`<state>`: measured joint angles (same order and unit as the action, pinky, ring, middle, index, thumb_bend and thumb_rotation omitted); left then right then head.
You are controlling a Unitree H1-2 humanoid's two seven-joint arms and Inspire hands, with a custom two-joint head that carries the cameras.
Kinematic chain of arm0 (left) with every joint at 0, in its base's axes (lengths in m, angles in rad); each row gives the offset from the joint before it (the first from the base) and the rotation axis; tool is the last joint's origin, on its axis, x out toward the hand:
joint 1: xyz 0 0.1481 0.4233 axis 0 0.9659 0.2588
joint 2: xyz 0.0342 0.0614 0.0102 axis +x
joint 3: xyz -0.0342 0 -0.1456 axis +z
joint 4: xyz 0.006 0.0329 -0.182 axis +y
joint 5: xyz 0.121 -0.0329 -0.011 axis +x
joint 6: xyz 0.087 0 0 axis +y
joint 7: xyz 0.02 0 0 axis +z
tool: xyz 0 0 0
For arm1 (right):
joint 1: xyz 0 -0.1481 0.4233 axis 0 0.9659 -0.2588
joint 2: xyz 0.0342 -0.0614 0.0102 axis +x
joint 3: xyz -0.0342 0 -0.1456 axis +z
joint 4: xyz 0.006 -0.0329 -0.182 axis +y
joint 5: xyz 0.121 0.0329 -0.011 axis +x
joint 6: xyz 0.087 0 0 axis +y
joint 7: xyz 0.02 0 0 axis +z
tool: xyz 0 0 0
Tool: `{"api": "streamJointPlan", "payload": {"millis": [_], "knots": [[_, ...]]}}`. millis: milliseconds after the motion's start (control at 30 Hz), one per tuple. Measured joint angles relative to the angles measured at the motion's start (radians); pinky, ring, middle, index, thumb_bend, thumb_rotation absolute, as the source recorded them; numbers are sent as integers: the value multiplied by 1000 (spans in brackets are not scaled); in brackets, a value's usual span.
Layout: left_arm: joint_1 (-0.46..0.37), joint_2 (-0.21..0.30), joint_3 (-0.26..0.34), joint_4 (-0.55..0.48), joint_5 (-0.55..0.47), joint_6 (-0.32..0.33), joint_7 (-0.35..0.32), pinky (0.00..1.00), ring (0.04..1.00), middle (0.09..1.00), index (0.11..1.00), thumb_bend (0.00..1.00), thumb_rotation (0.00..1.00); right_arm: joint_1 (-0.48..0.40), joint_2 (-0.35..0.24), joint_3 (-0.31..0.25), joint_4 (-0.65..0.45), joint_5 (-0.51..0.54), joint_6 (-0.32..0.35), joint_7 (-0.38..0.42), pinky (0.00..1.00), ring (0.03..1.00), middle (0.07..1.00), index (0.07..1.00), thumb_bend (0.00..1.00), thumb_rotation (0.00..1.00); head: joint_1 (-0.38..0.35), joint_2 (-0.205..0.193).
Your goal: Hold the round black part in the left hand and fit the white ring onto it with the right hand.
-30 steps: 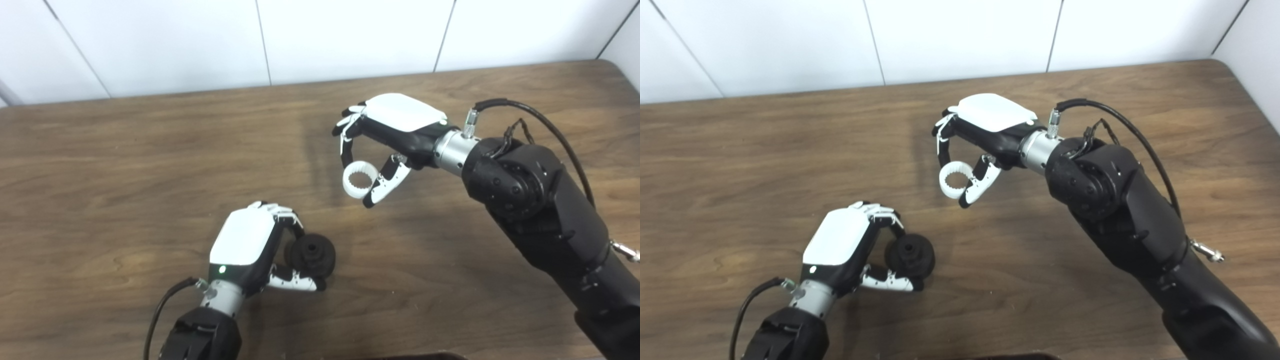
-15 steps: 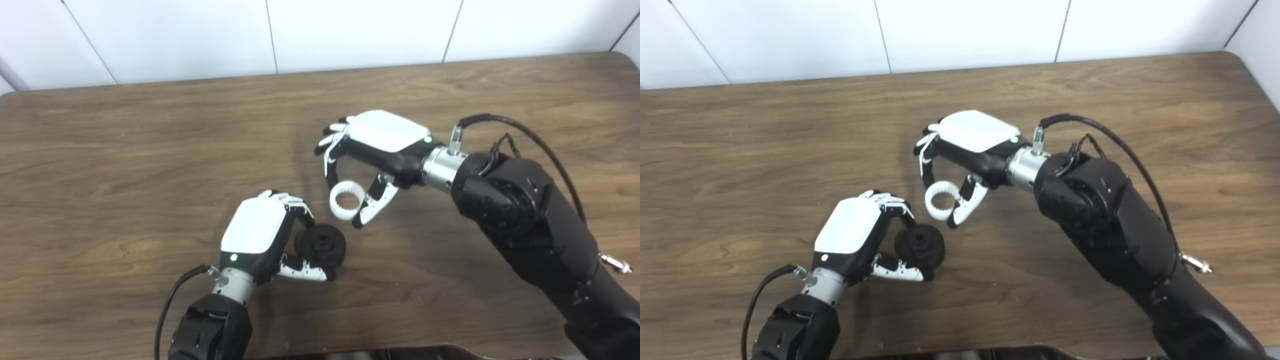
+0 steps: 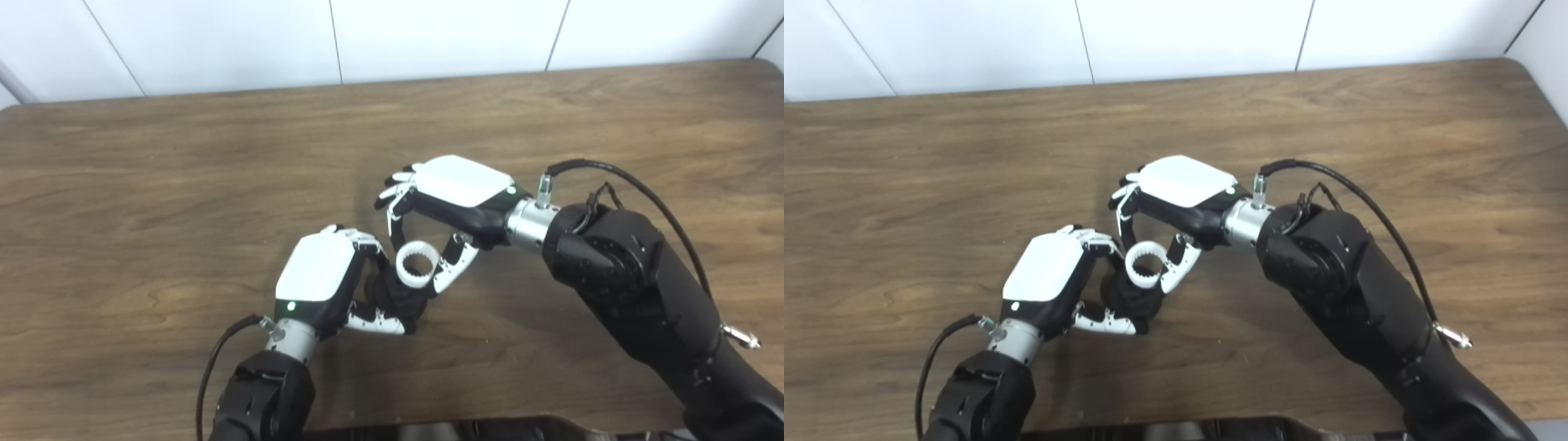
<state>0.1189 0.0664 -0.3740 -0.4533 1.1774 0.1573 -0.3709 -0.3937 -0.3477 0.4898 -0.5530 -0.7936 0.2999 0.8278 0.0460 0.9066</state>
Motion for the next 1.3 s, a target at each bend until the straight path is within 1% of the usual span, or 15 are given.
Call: {"api": "streamJointPlan", "payload": {"millis": [233,500,1000,1300], "knots": [[0,-3,0,0,1,3,-2,915,838,762,486,519,51,11,16,0,0,-15,2,33,998,953,864,485,523,138,2,3],[-4,-8,0,-1,13,11,-14,918,843,763,486,519,52,19,28,3,0,-38,-8,34,986,950,863,485,524,138,2,14],[-5,-10,-1,-4,20,17,-23,923,843,763,486,519,51,35,53,6,0,-63,-16,42,999,958,874,485,524,137,3,20],[-5,-10,-1,-5,20,18,-24,915,834,760,485,520,50,49,68,4,0,-69,-22,33,1000,959,875,485,524,137,2,23]]}}
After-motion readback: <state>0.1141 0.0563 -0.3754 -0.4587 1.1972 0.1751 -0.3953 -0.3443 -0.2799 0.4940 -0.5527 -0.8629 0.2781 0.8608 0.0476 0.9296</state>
